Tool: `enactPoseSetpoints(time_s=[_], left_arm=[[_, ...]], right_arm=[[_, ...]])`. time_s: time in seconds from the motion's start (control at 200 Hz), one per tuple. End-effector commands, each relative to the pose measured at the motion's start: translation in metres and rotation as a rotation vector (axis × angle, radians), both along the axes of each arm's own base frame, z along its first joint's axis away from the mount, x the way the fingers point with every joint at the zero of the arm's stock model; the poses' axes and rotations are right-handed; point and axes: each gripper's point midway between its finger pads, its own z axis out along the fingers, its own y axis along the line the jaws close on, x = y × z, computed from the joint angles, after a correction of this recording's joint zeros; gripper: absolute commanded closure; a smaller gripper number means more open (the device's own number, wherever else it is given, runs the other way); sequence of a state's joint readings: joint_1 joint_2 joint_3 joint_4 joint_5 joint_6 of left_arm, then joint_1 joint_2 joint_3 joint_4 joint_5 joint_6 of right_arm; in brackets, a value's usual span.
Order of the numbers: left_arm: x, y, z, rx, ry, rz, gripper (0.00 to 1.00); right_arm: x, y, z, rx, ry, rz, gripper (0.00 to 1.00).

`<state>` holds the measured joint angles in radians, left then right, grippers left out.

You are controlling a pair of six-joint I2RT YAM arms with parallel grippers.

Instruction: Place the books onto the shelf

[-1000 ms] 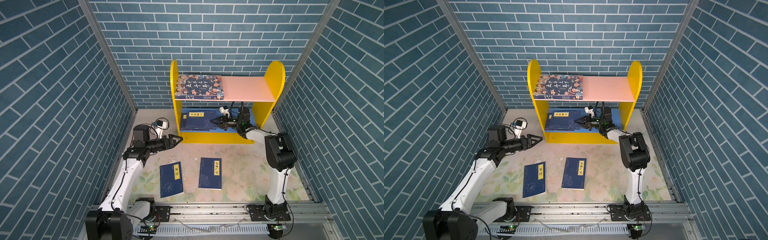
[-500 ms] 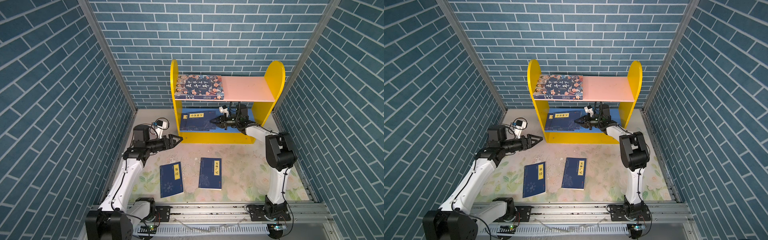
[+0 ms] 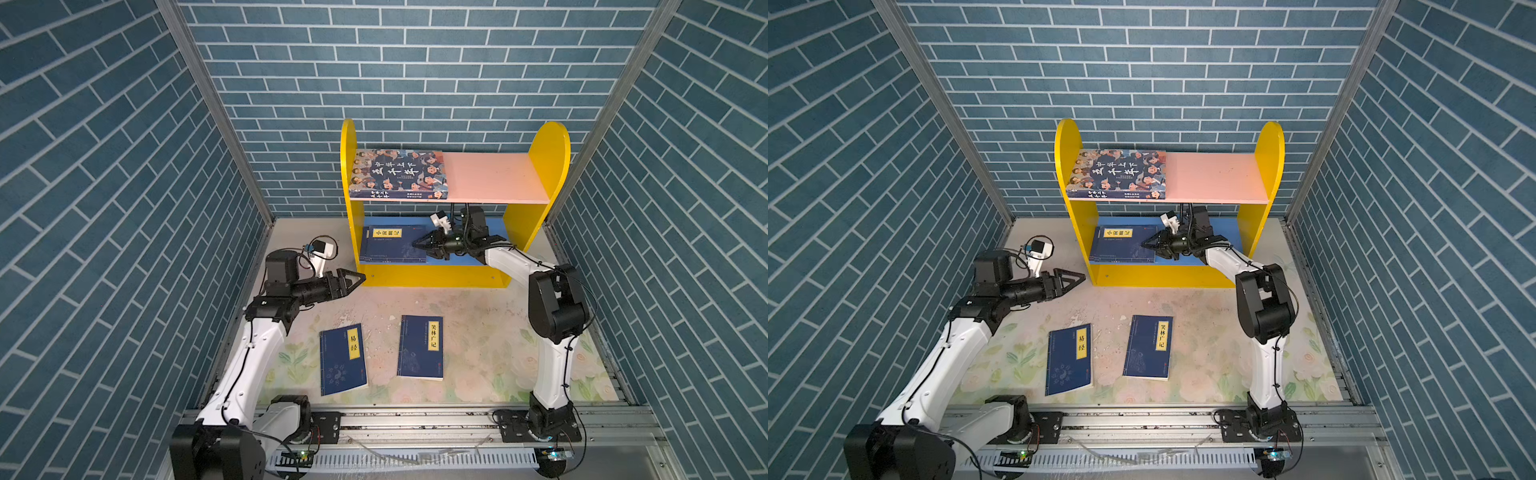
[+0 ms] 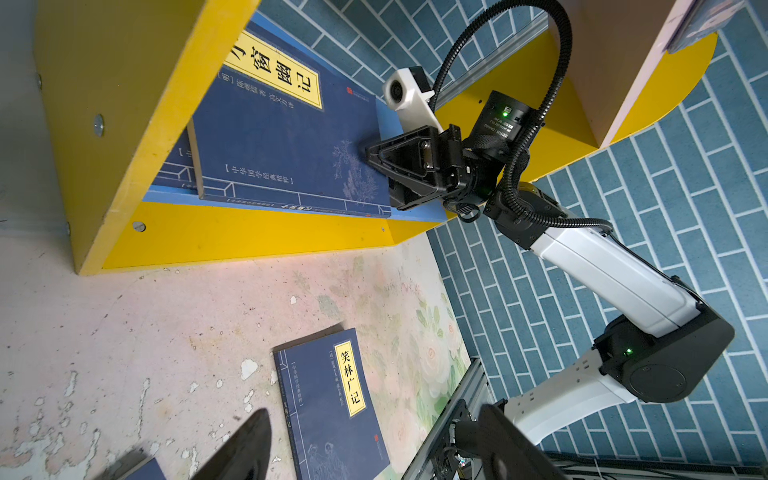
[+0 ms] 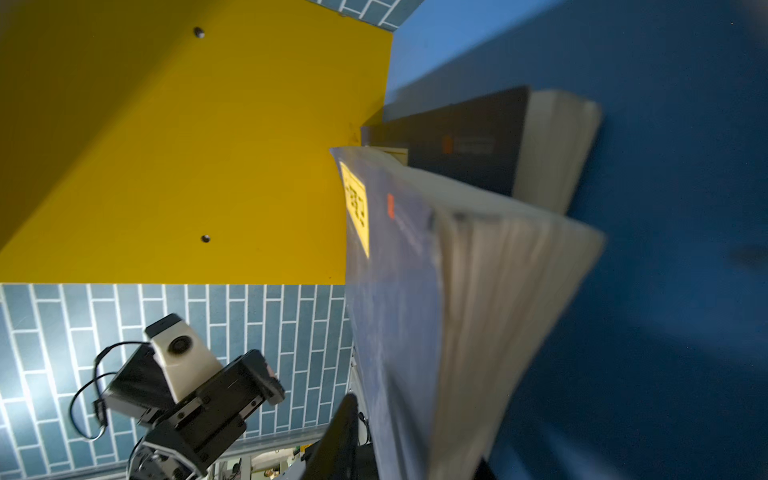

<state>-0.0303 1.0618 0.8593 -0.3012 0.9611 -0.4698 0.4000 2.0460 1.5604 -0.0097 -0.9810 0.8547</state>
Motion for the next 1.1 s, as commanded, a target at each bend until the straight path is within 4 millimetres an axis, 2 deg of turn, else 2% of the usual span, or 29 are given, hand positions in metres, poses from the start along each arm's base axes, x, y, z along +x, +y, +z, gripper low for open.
enactPoseSetpoints(time_s=[0.0,0.27,0.455,0.6,1.095], left_arm=[[-0.002,0.001,0.001,0.006,-0.030,-0.006,0.21],[-0.003,0.001,0.000,0.008,-0.031,-0.005,0.20],[-0.004,0.001,0.000,0.004,-0.030,-0.004,0.20],[-0.005,0.002,0.002,0.003,-0.034,-0.002,0.20],[-0.006,0.005,0.005,0.002,-0.044,0.008,0.19]], right_arm=[[0.006,-0.008,-0.005,-0.072,-0.057,-0.051,0.63],[0.003,-0.018,-0.003,-0.109,-0.080,-0.107,0.65],[-0.002,-0.021,-0.005,-0.117,-0.085,-0.112,0.83],[0.002,-0.020,-0.003,-0.110,-0.090,-0.117,1.00],[0.016,-0.011,0.017,-0.065,-0.143,-0.100,1.00]])
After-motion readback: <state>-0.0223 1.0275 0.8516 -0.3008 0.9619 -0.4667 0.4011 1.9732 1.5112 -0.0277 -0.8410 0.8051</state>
